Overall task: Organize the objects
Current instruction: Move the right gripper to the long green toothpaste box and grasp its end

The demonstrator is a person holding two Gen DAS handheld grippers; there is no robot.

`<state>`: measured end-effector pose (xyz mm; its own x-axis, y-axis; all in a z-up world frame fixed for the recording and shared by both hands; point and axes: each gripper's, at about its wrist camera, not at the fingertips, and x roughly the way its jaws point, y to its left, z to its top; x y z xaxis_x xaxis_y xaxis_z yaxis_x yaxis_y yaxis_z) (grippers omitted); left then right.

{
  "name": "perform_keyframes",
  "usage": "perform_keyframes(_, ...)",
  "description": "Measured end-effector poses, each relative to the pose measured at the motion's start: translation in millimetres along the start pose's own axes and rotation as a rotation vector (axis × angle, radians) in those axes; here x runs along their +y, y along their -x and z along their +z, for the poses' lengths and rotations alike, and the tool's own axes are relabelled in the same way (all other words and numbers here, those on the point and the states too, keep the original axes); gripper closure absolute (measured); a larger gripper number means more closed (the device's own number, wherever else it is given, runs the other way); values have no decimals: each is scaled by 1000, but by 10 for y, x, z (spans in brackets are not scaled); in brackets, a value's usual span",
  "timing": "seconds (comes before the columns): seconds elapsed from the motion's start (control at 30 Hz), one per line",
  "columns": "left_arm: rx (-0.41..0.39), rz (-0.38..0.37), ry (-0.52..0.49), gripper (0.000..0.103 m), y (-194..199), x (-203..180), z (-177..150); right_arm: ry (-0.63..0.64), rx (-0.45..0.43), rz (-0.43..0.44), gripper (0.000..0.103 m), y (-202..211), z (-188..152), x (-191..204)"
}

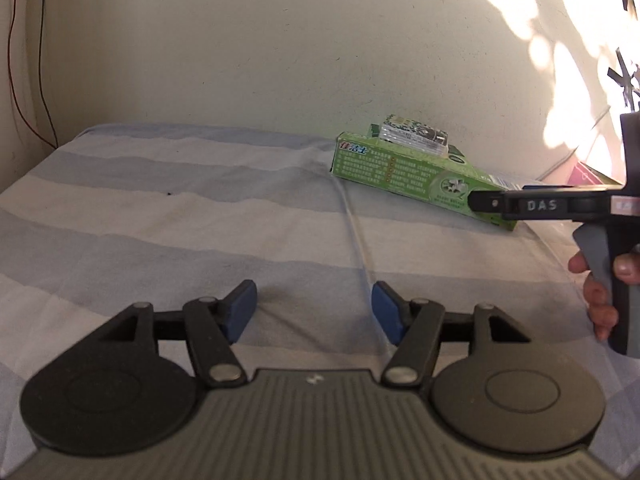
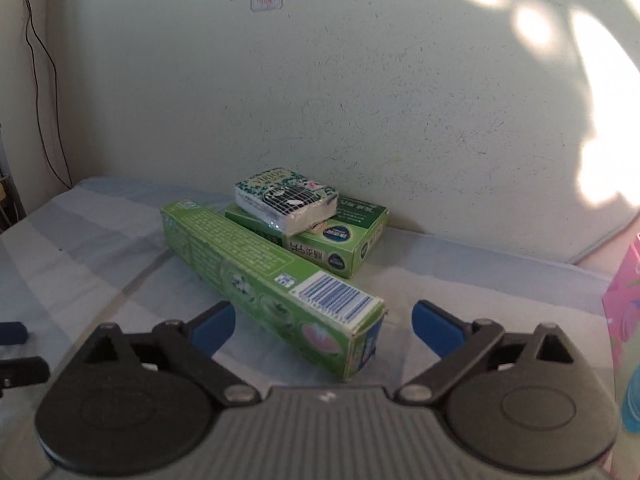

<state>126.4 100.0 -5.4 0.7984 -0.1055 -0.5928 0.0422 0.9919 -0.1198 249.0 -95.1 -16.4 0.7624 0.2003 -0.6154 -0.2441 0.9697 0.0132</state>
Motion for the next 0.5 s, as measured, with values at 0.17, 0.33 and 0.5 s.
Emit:
perform_keyframes(0.17,-1,-4,17,36,26,19,9,33,13,10,59,66,-61,111)
perform_keyframes(0.33,-11,-37,90,36,50,158,12,49,10,119,72,697,-467,302)
perform_keyframes(0.5,-36,-77,99,36,113,184,-8,-11,16,230,72,1648,-1150,151)
